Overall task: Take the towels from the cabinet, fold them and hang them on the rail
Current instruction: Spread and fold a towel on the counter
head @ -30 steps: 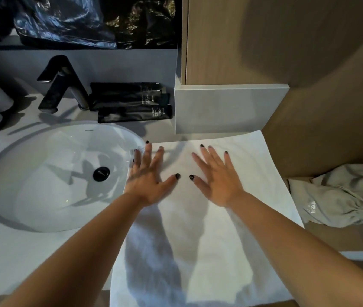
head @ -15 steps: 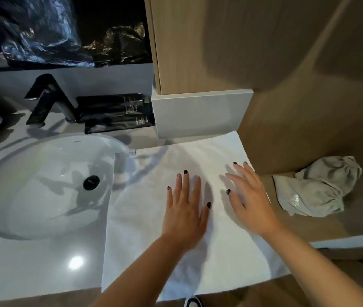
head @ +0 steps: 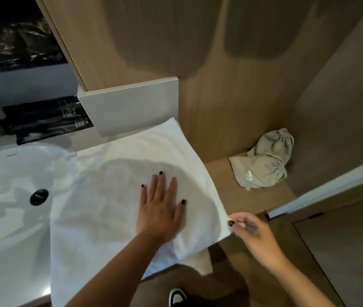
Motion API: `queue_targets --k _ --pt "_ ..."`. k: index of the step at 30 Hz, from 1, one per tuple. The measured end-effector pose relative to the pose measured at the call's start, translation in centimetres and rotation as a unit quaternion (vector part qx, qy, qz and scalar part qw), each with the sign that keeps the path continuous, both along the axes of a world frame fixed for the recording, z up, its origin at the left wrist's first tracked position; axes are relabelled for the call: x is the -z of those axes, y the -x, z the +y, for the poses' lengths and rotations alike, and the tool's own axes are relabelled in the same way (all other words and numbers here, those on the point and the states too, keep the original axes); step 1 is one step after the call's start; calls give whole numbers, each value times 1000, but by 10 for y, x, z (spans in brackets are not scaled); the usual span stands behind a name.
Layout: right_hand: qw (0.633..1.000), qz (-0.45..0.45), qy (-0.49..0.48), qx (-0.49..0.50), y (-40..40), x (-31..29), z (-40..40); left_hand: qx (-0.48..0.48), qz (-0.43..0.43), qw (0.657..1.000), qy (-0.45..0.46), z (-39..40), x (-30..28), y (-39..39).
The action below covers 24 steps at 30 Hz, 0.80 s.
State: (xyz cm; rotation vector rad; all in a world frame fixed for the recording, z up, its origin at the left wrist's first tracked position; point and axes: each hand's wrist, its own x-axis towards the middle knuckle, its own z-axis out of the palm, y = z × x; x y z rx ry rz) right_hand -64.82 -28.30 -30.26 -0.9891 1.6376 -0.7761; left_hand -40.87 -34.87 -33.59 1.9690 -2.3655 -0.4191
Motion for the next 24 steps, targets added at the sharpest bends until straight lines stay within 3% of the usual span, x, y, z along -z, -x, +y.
queue_targets --k 9,14,17,20,22,24 --pt "996 -84 -10 39 11 6 1 6 -12 1000 9 1 -2 0" --pt "995 -55 -55 67 12 19 3 42 -23 999 9 2 1 -6" --pt "995 95 -19 30 -6 20 -1 59 5 998 15 16 -2 -13" --pt "930 317 186 -29 -47 9 -3 15 16 998 51 42 -1 -28" --pt "871 354 313 -133 -83 9 -10 -28 -2 999 40 56 4 -38" --pt "806 389 359 -266 -112 19 -22 -51 -16 998 37 67 9 -45"
